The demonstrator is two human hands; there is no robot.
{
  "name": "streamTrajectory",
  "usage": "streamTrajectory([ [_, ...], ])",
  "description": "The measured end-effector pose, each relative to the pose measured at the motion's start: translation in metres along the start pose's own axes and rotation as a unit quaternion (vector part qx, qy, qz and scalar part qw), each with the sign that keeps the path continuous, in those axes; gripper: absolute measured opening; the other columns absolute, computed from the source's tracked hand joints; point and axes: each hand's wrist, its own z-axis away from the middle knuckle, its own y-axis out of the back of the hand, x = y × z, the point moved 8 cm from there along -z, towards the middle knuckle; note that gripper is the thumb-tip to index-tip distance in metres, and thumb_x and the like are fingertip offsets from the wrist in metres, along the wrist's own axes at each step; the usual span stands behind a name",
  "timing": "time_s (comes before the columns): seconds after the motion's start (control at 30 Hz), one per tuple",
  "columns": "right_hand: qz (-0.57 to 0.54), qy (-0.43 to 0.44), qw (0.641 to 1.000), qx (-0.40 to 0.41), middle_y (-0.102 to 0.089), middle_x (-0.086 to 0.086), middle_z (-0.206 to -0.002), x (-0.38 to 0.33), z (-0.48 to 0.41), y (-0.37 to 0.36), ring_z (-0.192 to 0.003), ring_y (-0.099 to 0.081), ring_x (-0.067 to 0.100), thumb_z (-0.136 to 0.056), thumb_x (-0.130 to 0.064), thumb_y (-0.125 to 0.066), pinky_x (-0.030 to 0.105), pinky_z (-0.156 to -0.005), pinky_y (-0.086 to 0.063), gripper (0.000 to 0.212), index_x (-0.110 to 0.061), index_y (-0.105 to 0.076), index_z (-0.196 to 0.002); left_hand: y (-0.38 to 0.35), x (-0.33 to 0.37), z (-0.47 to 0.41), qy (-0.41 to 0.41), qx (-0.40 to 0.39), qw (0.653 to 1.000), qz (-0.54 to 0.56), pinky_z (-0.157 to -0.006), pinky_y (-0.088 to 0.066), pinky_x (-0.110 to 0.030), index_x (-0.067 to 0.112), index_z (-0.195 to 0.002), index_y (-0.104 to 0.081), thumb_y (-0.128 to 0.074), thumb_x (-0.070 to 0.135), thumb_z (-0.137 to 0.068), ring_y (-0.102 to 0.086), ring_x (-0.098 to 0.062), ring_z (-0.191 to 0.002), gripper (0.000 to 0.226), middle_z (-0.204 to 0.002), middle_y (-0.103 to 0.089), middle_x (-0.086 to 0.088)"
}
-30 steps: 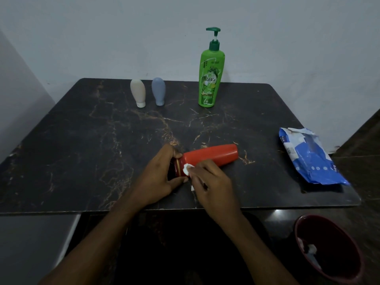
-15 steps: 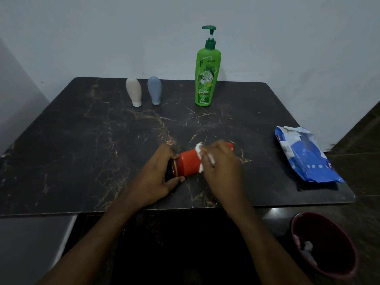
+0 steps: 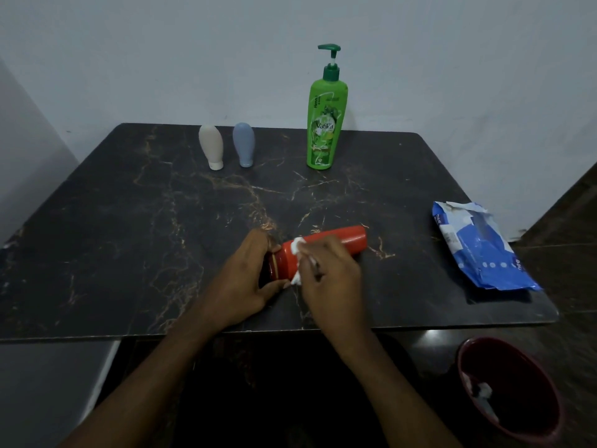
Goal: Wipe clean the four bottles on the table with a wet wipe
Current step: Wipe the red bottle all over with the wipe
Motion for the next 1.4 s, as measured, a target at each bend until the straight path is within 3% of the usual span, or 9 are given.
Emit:
streamTrajectory([
  [0.2,-0.020,-0.049,0.998,0.036,-0.063,-0.010,-0.095,0.026,-0.007,0.029,-0.083,-0.060,-0.006,-0.091,-0.012,-0.070,0.004,-0.076,-0.041,0.009,-0.016,-0.076,-0.096,0.004,0.003,-0.001,-0.007,0.016,1.000,0.015,-0.088,-0.052,-0.027,0.027,-0.118,-0.045,-0.086,0.015,-0.080,-0.054,-0.003,-0.111,0.057,-0.123,-0.049,0.013],
  [0.3,0.021,-0.108,0.992,0.058,-0.060,-0.011,-0.092,0.055,-0.011,0.051,-0.079,-0.060,-0.006,-0.093,-0.014,-0.067,0.014,-0.075,-0.051,0.009,-0.021,-0.071,-0.096,0.007,0.003,-0.003,-0.001,0.012,0.999,0.034,-0.090,-0.051,-0.022,0.028,-0.119,-0.046,-0.083,0.007,-0.081,-0.051,0.002,-0.119,0.057,-0.128,-0.047,0.019],
  [0.53,0.079,-0.150,0.981,0.095,-0.063,0.006,-0.092,0.073,-0.014,0.073,-0.075,-0.054,0.005,-0.096,-0.009,-0.062,0.022,-0.076,-0.051,0.013,-0.003,-0.072,-0.102,0.012,0.003,-0.004,0.016,0.019,0.996,0.087,-0.084,-0.057,-0.030,0.024,-0.113,-0.056,-0.084,0.001,-0.077,-0.058,-0.006,-0.117,0.051,-0.122,-0.054,0.021],
  [0.7,0.033,-0.161,0.985,0.059,-0.054,-0.005,-0.104,0.041,-0.014,0.049,-0.077,-0.060,-0.004,-0.097,-0.008,-0.058,-0.004,-0.069,-0.037,0.022,-0.015,-0.071,-0.113,0.013,0.004,-0.003,0.011,0.025,0.996,0.080,-0.087,-0.059,-0.031,0.021,-0.109,-0.058,-0.085,0.000,-0.075,-0.059,-0.007,-0.113,0.049,-0.117,-0.056,0.022],
  [0.87,0.059,-0.006,0.998,-0.028,-0.055,-0.001,-0.105,-0.032,0.004,-0.017,-0.081,-0.061,0.013,-0.095,-0.007,-0.057,0.029,-0.075,-0.056,0.022,-0.009,-0.070,-0.112,0.014,0.009,-0.003,-0.008,0.030,0.995,0.092,-0.086,-0.059,-0.034,0.013,-0.107,-0.061,-0.079,-0.007,-0.077,-0.065,-0.014,-0.107,0.040,-0.115,-0.062,0.011],
  [0.93,0.064,0.016,0.997,-0.034,-0.055,0.000,-0.103,-0.038,0.006,-0.019,-0.082,-0.060,0.015,-0.094,-0.007,-0.057,0.032,-0.074,-0.056,0.022,-0.009,-0.069,-0.112,0.015,0.009,-0.002,-0.007,0.035,0.995,0.095,-0.085,-0.059,-0.037,0.012,-0.104,-0.061,-0.079,-0.006,-0.079,-0.066,-0.016,-0.105,0.036,-0.112,-0.063,0.009],
  [1.03,0.081,-0.009,0.996,-0.032,-0.055,-0.005,-0.104,-0.016,-0.003,0.001,-0.080,-0.057,0.009,-0.098,-0.016,-0.058,0.023,-0.071,-0.053,0.019,-0.015,-0.070,-0.114,0.016,0.006,-0.002,0.007,0.039,0.996,0.081,-0.087,-0.059,-0.036,0.018,-0.105,-0.058,-0.084,0.000,-0.077,-0.063,-0.008,-0.111,0.042,-0.116,-0.061,0.016],
  [1.23,0.102,-0.206,0.972,0.040,-0.063,0.008,-0.110,0.078,-0.031,0.068,-0.080,-0.052,0.002,-0.098,-0.020,-0.059,0.006,-0.063,-0.033,0.016,-0.009,-0.068,-0.107,0.016,0.008,-0.002,-0.002,0.037,0.997,0.065,-0.091,-0.056,-0.030,0.019,-0.106,-0.057,-0.086,0.003,-0.076,-0.060,-0.004,-0.113,0.045,-0.119,-0.058,0.021],
  [1.4,0.063,-0.130,0.989,0.032,-0.058,-0.004,-0.105,0.028,-0.017,0.035,-0.076,-0.055,-0.003,-0.096,-0.018,-0.063,0.005,-0.065,-0.042,0.014,-0.015,-0.072,-0.107,0.015,0.008,-0.002,-0.002,0.032,0.998,0.059,-0.089,-0.058,-0.033,0.021,-0.107,-0.056,-0.084,0.001,-0.077,-0.061,-0.006,-0.111,0.045,-0.118,-0.059,0.020],
])
